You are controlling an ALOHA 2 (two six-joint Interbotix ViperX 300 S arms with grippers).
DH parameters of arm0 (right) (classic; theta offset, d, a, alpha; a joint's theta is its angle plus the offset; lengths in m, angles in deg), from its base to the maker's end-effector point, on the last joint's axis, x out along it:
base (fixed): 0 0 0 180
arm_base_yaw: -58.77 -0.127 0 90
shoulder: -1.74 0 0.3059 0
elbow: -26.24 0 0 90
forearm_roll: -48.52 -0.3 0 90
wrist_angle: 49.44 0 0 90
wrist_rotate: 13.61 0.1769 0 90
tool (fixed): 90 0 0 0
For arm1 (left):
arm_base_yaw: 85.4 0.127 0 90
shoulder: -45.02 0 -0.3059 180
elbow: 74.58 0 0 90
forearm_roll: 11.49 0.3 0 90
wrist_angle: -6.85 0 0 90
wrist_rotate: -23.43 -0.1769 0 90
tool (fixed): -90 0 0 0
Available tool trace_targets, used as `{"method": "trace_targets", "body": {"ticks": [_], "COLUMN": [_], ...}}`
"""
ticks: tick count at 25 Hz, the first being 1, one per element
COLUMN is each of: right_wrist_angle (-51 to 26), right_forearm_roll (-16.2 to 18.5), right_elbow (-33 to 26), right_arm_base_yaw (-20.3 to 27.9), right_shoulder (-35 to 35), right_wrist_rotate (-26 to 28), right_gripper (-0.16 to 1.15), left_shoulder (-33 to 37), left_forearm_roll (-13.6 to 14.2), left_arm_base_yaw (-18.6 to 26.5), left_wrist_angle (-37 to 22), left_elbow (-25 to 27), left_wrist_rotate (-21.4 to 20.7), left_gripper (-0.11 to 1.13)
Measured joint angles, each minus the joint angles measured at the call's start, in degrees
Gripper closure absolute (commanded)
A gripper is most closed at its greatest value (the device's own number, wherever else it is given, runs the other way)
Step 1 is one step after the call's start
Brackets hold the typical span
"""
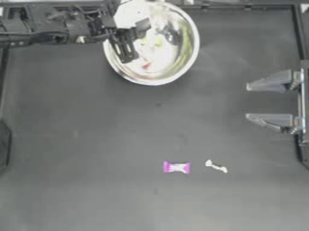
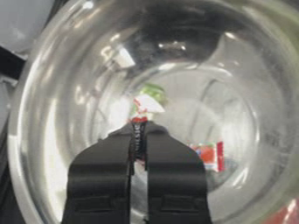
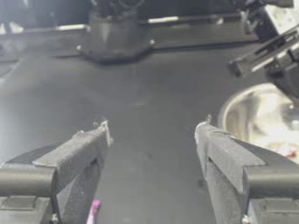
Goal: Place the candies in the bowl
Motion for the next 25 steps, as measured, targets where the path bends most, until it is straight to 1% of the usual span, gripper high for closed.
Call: {"method": "trace_targets", "body": {"ticks": [2, 3, 4, 5, 9, 12, 14, 18, 20, 25], "right_wrist_angle": [0.00, 0.00, 0.00, 0.00, 0.00, 0.00, 0.00, 0.00, 0.00, -0.09], "right_forearm_roll": [0.00, 0.00, 0.00, 0.00, 0.00, 0.00, 0.00, 0.00, -0.09, -0.09], "right_elbow": [0.00, 0.00, 0.00, 0.00, 0.00, 0.00, 0.00, 0.00, 0.00, 0.26], "right_arm_base_yaw": [0.00, 0.09, 0.09, 0.00, 0.00, 0.00, 0.00, 0.00, 0.00, 0.00], "right_shoulder": [0.00, 0.00, 0.00, 0.00, 0.00, 0.00, 0.00, 0.00, 0.00, 0.00], "right_wrist_rotate": [0.00, 0.00, 0.09, 0.00, 0.00, 0.00, 0.00, 0.00, 0.00, 0.00], "right_gripper": [0.06, 0.06, 0.06, 0.06, 0.06, 0.06, 0.06, 0.06, 0.06, 0.06], "left_shoulder": [-0.09, 0.00, 0.00, 0.00, 0.00, 0.35, 2.20, 10.11, 14.24, 26.28], "left_forearm_roll": [-0.09, -0.18, -0.62, -1.32, -2.37, -2.55, -2.64, -3.16, -4.13, -7.21], "left_arm_base_yaw": [-0.09, -0.09, -0.18, -0.18, -0.26, -0.79, -1.32, -3.25, -4.39, -9.93], "left_wrist_angle": [0.44, 0.70, 0.79, 0.88, 0.97, 0.97, 0.97, 0.79, 0.79, 0.62], "left_elbow": [0.00, 0.00, -0.09, -0.18, -0.18, 0.09, 1.32, 4.75, 6.68, 13.27], "left_wrist_rotate": [-0.09, -0.09, -0.09, -0.09, -0.09, -0.09, -0.09, -0.09, -0.09, 0.00], "left_gripper": [0.11, 0.01, -0.05, -0.06, 0.08, 0.09, 0.11, 0.11, 0.12, 0.12]}}
